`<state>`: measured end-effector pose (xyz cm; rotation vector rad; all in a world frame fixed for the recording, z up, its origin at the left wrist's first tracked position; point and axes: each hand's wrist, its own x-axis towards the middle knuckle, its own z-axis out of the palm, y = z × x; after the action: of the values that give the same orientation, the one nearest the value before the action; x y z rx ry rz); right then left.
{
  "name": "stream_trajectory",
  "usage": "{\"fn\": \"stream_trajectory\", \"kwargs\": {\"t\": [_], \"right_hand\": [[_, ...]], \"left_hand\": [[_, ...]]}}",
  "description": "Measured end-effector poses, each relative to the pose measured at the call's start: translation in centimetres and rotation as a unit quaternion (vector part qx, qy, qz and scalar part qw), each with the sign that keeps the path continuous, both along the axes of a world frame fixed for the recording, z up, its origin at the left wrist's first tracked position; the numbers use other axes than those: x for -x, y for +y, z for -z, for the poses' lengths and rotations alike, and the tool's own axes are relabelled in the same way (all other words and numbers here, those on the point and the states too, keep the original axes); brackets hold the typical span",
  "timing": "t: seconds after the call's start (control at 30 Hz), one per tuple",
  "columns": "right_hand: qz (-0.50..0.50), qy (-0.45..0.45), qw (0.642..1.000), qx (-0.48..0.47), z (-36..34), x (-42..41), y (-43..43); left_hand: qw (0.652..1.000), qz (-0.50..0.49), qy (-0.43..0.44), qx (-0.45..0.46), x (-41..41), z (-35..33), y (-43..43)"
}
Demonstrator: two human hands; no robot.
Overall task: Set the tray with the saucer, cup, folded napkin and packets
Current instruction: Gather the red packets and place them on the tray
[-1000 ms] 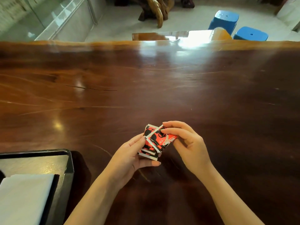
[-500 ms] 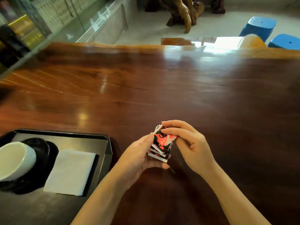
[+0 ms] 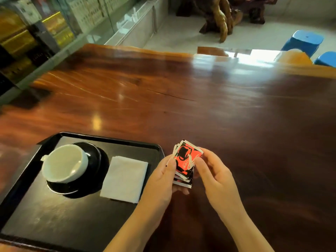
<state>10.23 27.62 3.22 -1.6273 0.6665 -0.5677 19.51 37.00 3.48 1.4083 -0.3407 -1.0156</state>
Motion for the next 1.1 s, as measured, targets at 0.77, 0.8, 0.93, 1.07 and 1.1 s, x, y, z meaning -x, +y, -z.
{"fn": "stream_trajectory", "kwargs": {"t": [0.77, 0.8, 0.93, 1.07, 1.1], "right_hand": [[-0.12, 0.21, 0.967, 0.08, 0.8, -12.4, 23.1], [-0.125, 0.21, 0.967, 0.078, 1.1, -12.5, 23.1], [-0.155, 0.229, 0.957, 0.082, 2.6, -12.8, 23.4], [-0.16, 0.247, 0.953, 0.07, 4.7, -12.7, 23.7], [-0.158, 0.252, 0.953, 0.065, 5.2, -12.7, 23.8]], "left_hand": [[0.962, -0.142, 0.227, -0.049, -11.1, 0.6, 23.8], [0.961, -0.138, 0.233, -0.051, -11.0, 1.0, 24.0], [0.966, -0.129, 0.206, -0.09, -10.8, 3.2, 24.7], [0.973, -0.137, 0.126, -0.135, -11.5, 5.2, 25.3], [0.974, -0.145, 0.095, -0.147, -11.8, 5.7, 25.4]]}}
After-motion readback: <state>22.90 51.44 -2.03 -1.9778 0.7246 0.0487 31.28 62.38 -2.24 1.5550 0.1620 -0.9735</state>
